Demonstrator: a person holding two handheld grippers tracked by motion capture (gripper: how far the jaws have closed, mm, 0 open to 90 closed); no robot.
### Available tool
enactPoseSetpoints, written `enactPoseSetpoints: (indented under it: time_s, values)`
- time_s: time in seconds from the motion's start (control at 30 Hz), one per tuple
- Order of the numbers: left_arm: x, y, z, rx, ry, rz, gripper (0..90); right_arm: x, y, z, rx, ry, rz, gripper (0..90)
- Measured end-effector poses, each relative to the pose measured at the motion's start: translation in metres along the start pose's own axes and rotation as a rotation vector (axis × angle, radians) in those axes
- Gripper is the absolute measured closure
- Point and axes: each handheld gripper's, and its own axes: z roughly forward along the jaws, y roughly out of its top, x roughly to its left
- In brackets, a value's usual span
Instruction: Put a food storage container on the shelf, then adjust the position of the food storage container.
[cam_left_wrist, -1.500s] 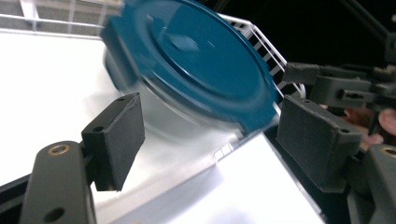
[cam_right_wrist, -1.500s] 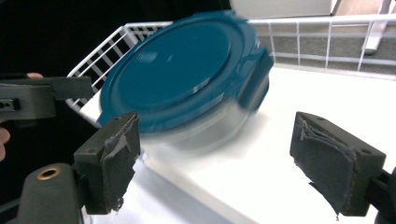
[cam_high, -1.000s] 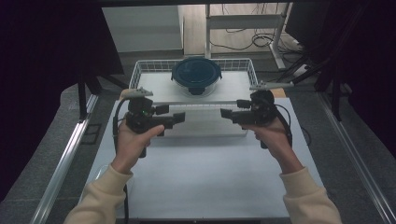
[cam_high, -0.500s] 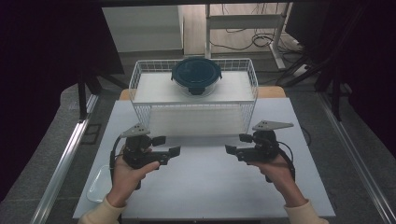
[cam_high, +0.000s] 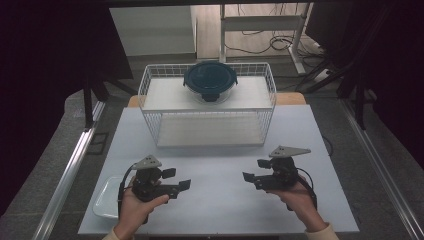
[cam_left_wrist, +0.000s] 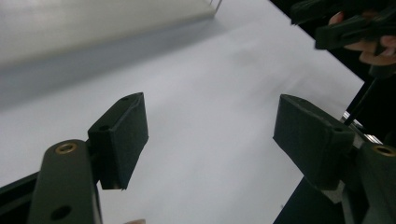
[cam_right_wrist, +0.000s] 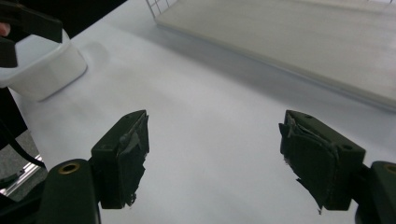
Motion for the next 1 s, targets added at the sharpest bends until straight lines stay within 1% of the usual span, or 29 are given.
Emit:
enactPoseSetpoints:
  time_s: [0.03, 0.07, 0.1, 0.27, 0.37, 0.47, 0.53, 0.57, 0.63, 0.67, 0.7, 0.8, 0.93, 0.97, 1.0]
  values:
    - [0.003, -0.006, 0.004, 0.02, 0.007, -0.009, 26.1, 0.001, -0.004, 0.0, 0.007, -0.002, 0.001, 23.1]
    - [0.003, -0.006, 0.004, 0.02, 0.007, -0.009, 26.2, 0.001, -0.004, 0.0, 0.007, -0.002, 0.001, 23.1]
    - [0.005, -0.011, 0.007, 0.033, 0.012, -0.014, 26.2, 0.001, -0.008, 0.001, 0.015, -0.007, 0.0, 23.1]
    - [0.006, -0.016, 0.011, 0.049, 0.027, -0.014, 26.3, 0.0, -0.011, 0.003, 0.021, -0.008, 0.002, 23.1]
    - [0.006, -0.017, 0.012, 0.053, 0.025, -0.015, 26.4, 0.001, -0.011, 0.004, 0.024, -0.005, -0.001, 23.1]
    - [0.004, -0.018, 0.011, 0.058, 0.024, -0.011, 26.3, 0.001, -0.012, 0.005, 0.036, 0.003, 0.0, 23.1]
    - [-0.002, -0.019, 0.006, 0.053, 0.017, -0.003, 26.3, 0.002, -0.013, 0.005, 0.039, 0.003, -0.006, 23.1]
    - [-0.002, -0.019, 0.006, 0.053, 0.017, -0.003, 26.3, 0.002, -0.013, 0.005, 0.039, 0.003, -0.006, 23.1]
    - [-0.007, -0.018, 0.001, 0.056, 0.011, 0.013, 26.2, 0.002, -0.012, 0.006, 0.04, 0.003, -0.009, 23.1]
    - [-0.008, -0.017, 0.0, 0.053, 0.012, 0.017, 26.2, 0.002, -0.012, 0.006, 0.041, 0.002, -0.006, 23.1]
    - [-0.01, -0.015, -0.002, 0.058, 0.023, 0.028, 26.3, 0.002, -0.013, 0.007, 0.044, 0.002, -0.004, 23.1]
    - [-0.01, -0.013, -0.004, 0.059, 0.02, 0.024, 26.3, 0.003, -0.013, 0.007, 0.045, 0.0, -0.007, 23.1]
    - [-0.009, -0.011, -0.029, 0.035, 0.038, 0.035, 26.4, 0.004, -0.012, 0.004, 0.041, -0.003, -0.009, 23.1]
    - [-0.009, -0.011, -0.029, 0.035, 0.038, 0.035, 26.4, 0.003, -0.012, 0.004, 0.039, -0.005, -0.009, 23.1]
    - [-0.009, -0.011, -0.037, 0.028, 0.043, 0.037, 26.4, 0.003, -0.012, 0.004, 0.039, -0.005, -0.009, 23.1]
